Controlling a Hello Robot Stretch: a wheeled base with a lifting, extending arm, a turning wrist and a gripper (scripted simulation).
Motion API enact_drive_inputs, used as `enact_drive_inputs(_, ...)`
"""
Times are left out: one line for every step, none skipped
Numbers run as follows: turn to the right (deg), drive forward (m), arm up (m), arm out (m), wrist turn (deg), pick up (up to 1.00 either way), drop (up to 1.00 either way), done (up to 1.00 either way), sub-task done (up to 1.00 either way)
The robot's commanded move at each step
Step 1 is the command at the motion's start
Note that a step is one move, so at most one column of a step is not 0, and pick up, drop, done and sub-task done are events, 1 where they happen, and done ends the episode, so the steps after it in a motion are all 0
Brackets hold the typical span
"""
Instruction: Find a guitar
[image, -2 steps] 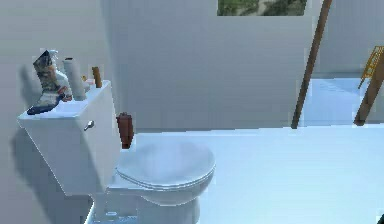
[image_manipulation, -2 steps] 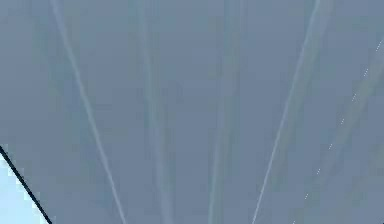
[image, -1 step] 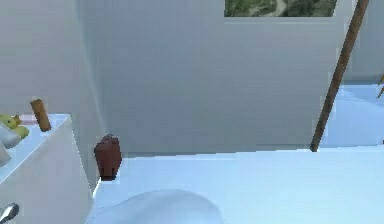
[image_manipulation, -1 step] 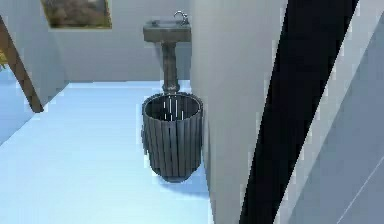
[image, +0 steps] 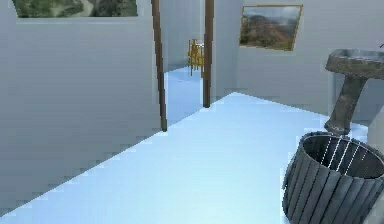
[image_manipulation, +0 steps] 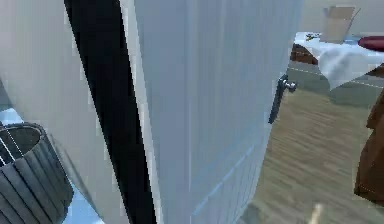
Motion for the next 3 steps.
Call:
enact_drive_inputs(33.0, 0.0, 0.0, 0.0, 0.0, 0.0, 0.0, 0.0, 0.0)
enact_drive_inputs(0.0, 0.3, 0.0, 0.0, 0.0, 0.0, 0.0, 0.0, 0.0)
enact_drive_inputs(-33.0, 0.0, 0.0, 0.0, 0.0, 0.0, 0.0, 0.0, 0.0)
